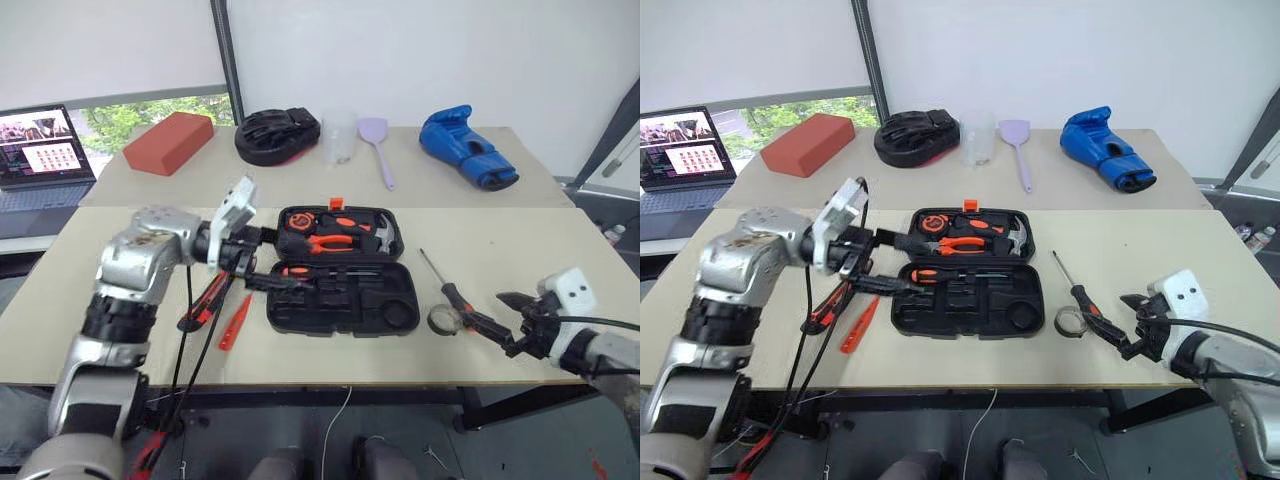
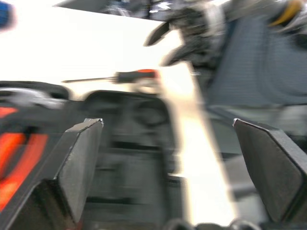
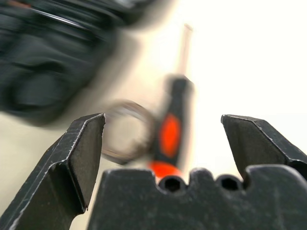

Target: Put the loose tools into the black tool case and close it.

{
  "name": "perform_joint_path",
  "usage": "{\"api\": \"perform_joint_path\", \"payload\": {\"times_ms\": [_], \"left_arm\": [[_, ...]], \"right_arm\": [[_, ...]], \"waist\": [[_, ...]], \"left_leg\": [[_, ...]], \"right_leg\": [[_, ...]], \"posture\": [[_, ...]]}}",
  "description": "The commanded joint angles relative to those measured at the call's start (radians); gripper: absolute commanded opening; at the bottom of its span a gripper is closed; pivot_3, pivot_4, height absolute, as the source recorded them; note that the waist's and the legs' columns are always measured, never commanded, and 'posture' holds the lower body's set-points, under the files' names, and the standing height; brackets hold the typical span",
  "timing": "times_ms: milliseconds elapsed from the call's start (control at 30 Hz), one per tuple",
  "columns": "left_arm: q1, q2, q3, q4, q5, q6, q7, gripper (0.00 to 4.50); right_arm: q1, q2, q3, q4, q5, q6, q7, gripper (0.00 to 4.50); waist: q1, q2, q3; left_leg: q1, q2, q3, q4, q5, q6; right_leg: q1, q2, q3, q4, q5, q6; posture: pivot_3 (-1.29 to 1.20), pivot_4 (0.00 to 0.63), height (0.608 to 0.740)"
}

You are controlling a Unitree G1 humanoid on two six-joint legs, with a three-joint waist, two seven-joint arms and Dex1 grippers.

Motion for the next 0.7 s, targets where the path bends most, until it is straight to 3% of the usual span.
{"api": "perform_joint_path", "payload": {"times_ms": [33,133,433,700], "left_arm": [[0.014,0.027,0.025,-0.100,-0.041,0.025,0.045,4.46],[0.025,0.031,0.027,-0.130,-0.051,0.029,0.084,4.46],[0.020,0.037,0.007,-0.135,-0.054,0.000,0.129,4.46],[0.016,0.041,-0.004,-0.122,-0.048,-0.019,0.132,4.46]], "right_arm": [[-0.016,0.017,0.031,0.021,-0.069,-0.065,-0.037,4.50],[-0.018,0.011,0.079,0.084,-0.145,-0.129,-0.040,4.50],[-0.065,0.027,0.126,0.178,-0.185,-0.207,-0.003,4.50],[-0.087,0.035,0.081,0.134,-0.135,-0.178,0.013,4.50]], "waist": [[0.000,0.000,0.000],[-0.003,0.000,0.000],[-0.016,0.000,0.000],[-0.016,0.000,0.000]], "left_leg": [[0.000,0.000,0.000,0.000,0.000,0.000],[0.009,0.000,0.000,-0.004,-0.004,-0.008],[0.010,0.000,0.000,-0.006,-0.004,-0.010],[0.010,0.000,0.000,-0.009,-0.003,-0.012]], "right_leg": [[0.001,0.000,0.000,0.000,0.000,0.000],[0.008,0.000,0.001,-0.002,0.000,0.000],[0.007,0.001,0.001,-0.002,-0.001,-0.001],[0.006,0.001,0.001,-0.002,-0.002,-0.002]], "posture": [[0.00,0.150,0.740],[0.00,0.150,0.740],[0.00,0.150,0.740],[0.00,0.150,0.740]]}}
